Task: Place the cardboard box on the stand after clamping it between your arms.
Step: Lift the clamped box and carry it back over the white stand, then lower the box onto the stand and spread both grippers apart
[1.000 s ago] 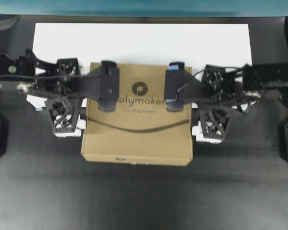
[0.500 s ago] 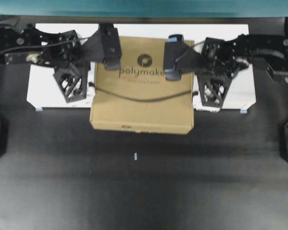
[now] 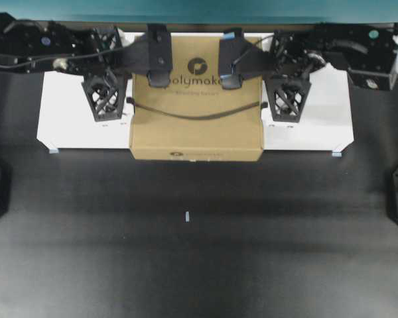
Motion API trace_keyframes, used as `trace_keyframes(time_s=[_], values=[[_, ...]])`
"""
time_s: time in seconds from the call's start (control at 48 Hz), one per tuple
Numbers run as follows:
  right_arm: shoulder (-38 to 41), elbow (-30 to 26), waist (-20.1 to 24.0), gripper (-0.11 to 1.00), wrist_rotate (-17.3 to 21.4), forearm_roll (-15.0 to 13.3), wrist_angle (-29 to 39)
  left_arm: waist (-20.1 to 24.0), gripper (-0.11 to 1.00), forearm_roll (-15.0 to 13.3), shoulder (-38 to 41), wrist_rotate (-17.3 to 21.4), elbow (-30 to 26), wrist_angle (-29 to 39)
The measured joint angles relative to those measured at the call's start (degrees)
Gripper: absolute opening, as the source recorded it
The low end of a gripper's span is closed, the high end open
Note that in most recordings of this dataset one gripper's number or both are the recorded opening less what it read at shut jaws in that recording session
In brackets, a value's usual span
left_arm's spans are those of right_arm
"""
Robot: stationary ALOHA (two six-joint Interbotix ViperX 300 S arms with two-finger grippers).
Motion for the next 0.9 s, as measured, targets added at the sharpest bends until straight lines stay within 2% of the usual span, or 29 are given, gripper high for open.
trace_keyframes(time_s=[0.25,0.604,0.896], values=[[1.7,-1.5,-3.3,0.8,-1.2,0.0,-2.3,4.7,0.76,0.0,0.9,0.4,0.0,-2.1],[2.2,-1.9,-5.0,0.8,-5.4,0.0,-3.0,4.9,0.76,0.0,1.1,0.4,-0.1,-2.5],[0.9,1.1,-7.6,0.8,-5.7,0.3,-6.4,5.4,0.76,-0.1,-1.1,0.7,3.2,-5.3]])
